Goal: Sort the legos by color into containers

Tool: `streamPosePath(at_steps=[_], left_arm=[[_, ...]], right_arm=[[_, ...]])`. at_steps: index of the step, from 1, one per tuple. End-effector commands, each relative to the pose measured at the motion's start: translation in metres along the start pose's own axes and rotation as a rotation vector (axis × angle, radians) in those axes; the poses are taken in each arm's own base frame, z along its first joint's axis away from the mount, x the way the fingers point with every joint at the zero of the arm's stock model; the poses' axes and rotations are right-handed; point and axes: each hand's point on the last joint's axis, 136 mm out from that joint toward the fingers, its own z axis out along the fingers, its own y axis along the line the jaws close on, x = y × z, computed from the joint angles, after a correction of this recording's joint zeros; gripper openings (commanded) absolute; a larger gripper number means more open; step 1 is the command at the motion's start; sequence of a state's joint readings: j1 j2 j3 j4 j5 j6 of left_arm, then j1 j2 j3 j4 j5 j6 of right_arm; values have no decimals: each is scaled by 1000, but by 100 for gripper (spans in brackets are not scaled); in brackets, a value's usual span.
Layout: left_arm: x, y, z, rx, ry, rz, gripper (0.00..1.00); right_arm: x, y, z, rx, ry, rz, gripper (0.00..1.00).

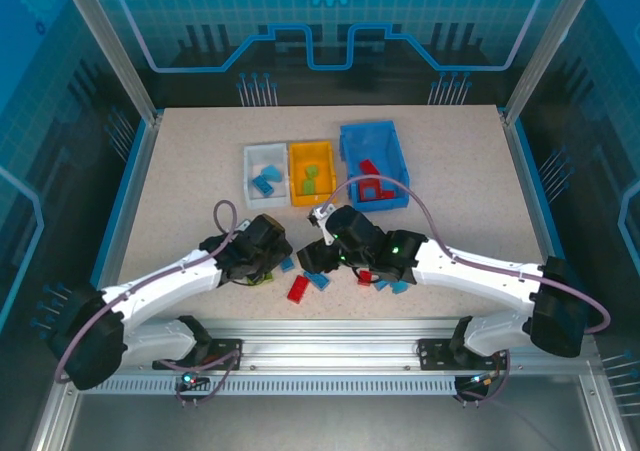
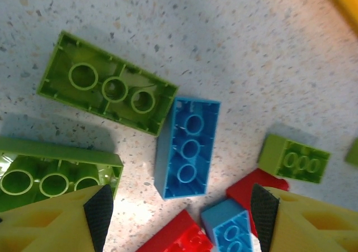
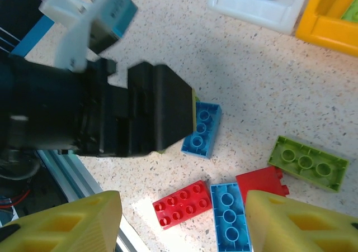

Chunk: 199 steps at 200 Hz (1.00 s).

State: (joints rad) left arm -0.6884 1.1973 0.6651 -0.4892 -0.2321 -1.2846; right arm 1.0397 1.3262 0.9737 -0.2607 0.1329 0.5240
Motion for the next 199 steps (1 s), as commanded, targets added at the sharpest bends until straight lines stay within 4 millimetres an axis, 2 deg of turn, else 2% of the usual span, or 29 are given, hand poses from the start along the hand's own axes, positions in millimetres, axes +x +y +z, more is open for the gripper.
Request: streamPosePath(at_steps=[1, 40, 95, 113, 162, 178, 199], left_arm=[[2, -8, 5, -25, -11, 19, 70], [13, -7, 23, -56, 5, 47, 68], [17, -11, 30, -66, 1, 80, 63], [15, -15, 24, -71, -19, 99, 62], [6, -26, -13, -55, -111, 155, 62], [7, -31, -12, -28, -107, 155, 63], [13, -40, -1, -11, -77, 157, 64]], right_arm=[[-4, -6, -11, 25, -44, 18, 63], [-6, -15, -22, 43, -72, 41, 64], [-5, -22, -21, 51, -72, 67, 64], [-4, -22, -20, 51, -67, 69, 64], [-4, -23, -22, 51, -70, 70, 64], [-5, -24, -22, 53, -72, 71, 64], [-3, -24, -21, 53, -70, 72, 64]])
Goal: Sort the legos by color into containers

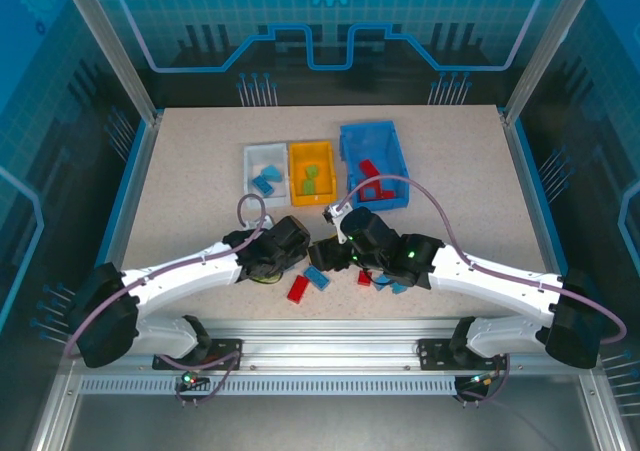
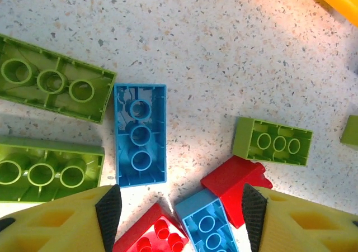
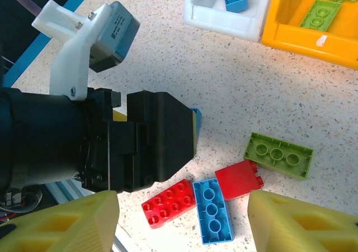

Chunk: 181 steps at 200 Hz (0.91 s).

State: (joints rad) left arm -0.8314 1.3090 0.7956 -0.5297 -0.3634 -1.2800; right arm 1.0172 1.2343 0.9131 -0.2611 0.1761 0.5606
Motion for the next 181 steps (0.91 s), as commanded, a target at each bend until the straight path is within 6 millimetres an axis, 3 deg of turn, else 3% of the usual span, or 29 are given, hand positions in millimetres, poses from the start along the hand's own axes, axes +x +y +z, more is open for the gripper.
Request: streamPosePath(at_steps=[1, 27, 66, 146, 181], left_arm=[[-1, -7, 5, -3, -7, 23, 65], [13, -16, 21, 1, 53, 19, 66], [24, -5, 33, -32, 87, 0, 68], [29, 14, 39, -81, 95, -5, 70], [28, 20, 32, -71, 83, -6, 70]], right_arm=[[-3, -6, -3, 13, -16, 21, 64], [-2, -8, -5, 23, -16, 19, 64], [-1, -13, -7, 33, -19, 27, 65], [2, -16, -3, 38, -9, 44, 65], [1, -16, -2, 39, -10, 46, 65]])
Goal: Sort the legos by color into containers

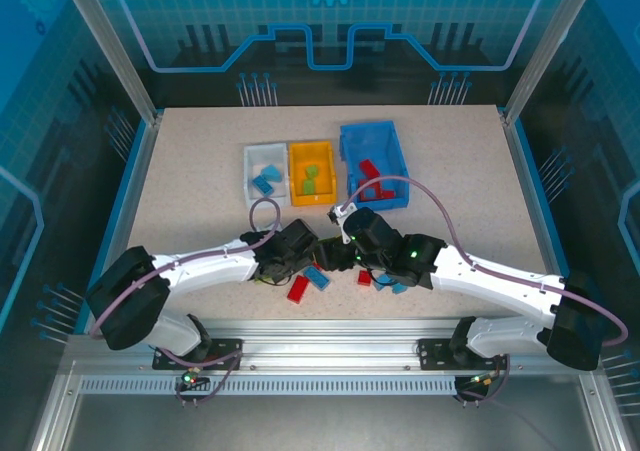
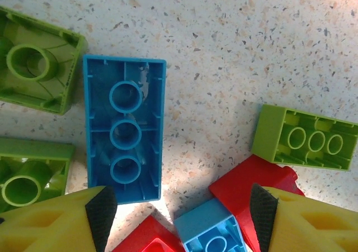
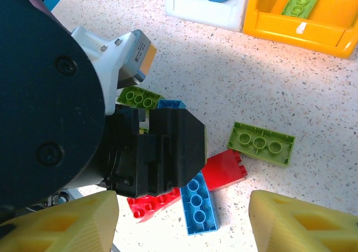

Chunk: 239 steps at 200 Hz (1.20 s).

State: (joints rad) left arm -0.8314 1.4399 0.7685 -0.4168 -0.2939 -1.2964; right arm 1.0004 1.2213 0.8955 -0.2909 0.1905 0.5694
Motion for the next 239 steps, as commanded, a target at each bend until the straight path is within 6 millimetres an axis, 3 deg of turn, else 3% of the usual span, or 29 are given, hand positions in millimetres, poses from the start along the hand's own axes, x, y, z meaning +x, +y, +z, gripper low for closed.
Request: streamPosePath(at_steps=[1, 45, 125, 147, 180, 196, 239], left_arm=[[6, 19, -2, -42, 5, -1, 70], [8, 23, 2, -56, 12, 4, 71], [-4, 2, -15, -23, -40, 73, 71], [-17, -15, -30, -23, -80, 171, 72], [-31, -24, -43, -35, -125, 355, 73], [-25, -33, -40, 24, -42, 547, 73], [-15, -20, -30, 122, 201, 768, 68]], right_arm=[[-5, -2, -1, -2, -27, 30, 65], [-5, -1, 2, -3, -18, 34, 65], [-4, -1, 3, -4, -15, 36, 65], [-4, -3, 0, 0, -21, 36, 65], [-11, 0, -9, -17, -53, 35, 65], [-2, -1, -11, -32, -43, 24, 65], [1, 12, -32, -155, -90, 4, 67]])
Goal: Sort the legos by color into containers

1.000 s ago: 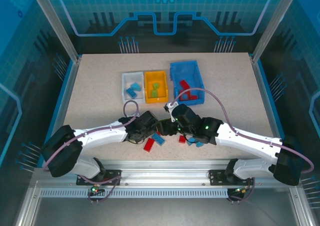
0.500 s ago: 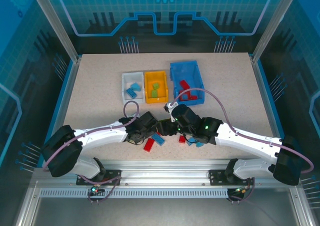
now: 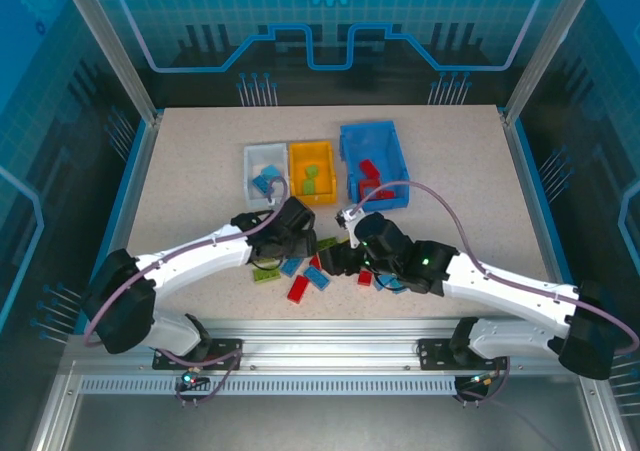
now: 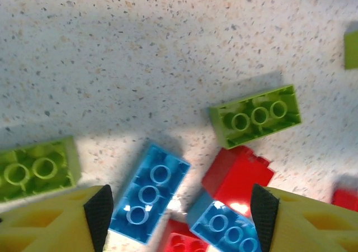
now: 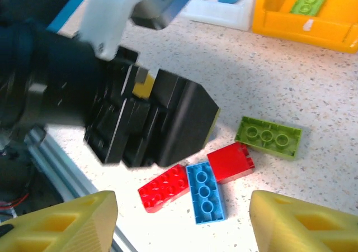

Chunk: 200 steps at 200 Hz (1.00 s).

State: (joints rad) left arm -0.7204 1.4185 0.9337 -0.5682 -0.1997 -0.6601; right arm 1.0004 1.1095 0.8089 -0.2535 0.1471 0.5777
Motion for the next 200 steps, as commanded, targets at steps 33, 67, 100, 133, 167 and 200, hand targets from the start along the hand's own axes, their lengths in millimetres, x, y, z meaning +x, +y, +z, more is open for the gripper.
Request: streamPosePath(at_steps=[33, 67, 100, 133, 167, 200], left_arm=[[27, -6, 16, 148, 244, 347, 63], [33, 8, 33, 69, 276, 367, 62], [36, 8, 40, 71, 282, 361, 61], [41, 14, 51, 40, 309, 359, 56], [38, 16, 57, 3, 299, 367, 56], [39, 16, 64, -31, 313, 354, 49]], right_arm=[[-5, 4, -27, -111, -79, 39, 68], [-6, -3, -36, -128, -104, 95, 69], [-5, -7, -37, -126, -108, 115, 69], [-5, -9, -36, -123, -113, 130, 69], [-3, -11, -35, -122, -110, 138, 69], [-4, -11, -34, -120, -113, 141, 69]])
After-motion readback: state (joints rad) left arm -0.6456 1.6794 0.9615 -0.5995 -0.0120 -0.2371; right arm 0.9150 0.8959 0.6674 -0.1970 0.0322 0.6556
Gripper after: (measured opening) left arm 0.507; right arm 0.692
